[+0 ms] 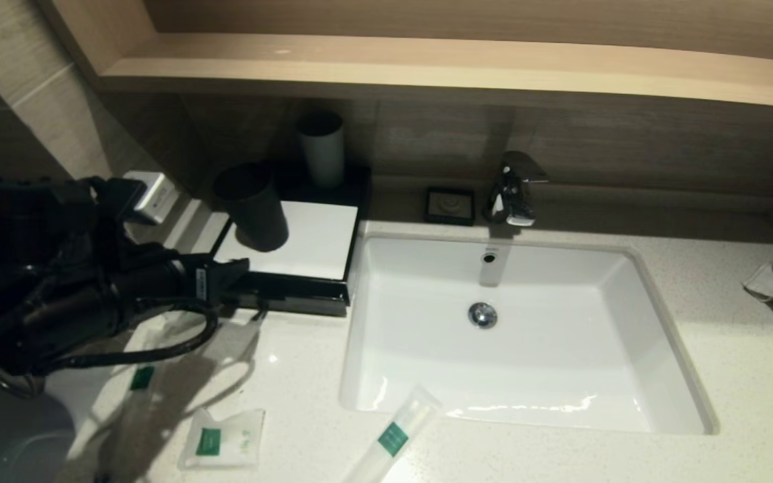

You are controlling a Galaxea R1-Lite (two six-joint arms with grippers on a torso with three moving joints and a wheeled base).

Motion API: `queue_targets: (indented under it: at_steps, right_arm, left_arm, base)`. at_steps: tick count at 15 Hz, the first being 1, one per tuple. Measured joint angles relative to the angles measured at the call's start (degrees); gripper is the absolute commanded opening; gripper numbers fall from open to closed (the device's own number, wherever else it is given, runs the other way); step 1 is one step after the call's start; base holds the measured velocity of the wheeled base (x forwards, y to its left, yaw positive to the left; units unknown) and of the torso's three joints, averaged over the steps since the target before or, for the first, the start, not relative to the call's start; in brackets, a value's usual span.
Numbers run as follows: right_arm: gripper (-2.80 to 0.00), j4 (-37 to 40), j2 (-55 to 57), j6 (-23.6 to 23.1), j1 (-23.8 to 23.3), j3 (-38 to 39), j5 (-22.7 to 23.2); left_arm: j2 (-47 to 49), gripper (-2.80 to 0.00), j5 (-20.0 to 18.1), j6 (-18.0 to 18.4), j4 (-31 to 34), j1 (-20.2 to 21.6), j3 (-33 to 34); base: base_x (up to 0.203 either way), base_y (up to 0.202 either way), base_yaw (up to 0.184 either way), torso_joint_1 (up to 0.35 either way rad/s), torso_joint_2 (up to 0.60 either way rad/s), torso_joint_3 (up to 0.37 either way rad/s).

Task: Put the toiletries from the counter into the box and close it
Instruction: Pick up the cup

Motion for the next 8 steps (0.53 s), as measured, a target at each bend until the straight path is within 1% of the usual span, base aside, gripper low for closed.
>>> queue_targets:
  at_steps: [4,8]
  right_arm:
    - [-2.8,0.01,0.0,0.01,0.0,0.0,-0.02]
    - [-2.8,0.01,0.0,-0.02,0.02,0.0,0.0]
  left_arm:
    - [3.6,0.0,5.37,0.0,-9.18,-1.9,0.43]
    - [5.72,0.0,5.66,-0.9,-11.06,-3.69,0.79]
  base:
    - [0.0,0.0,0.0,0.0,0.0,0.0]
    - [0.0,0.0,0.0,0.0,0.0,0.0]
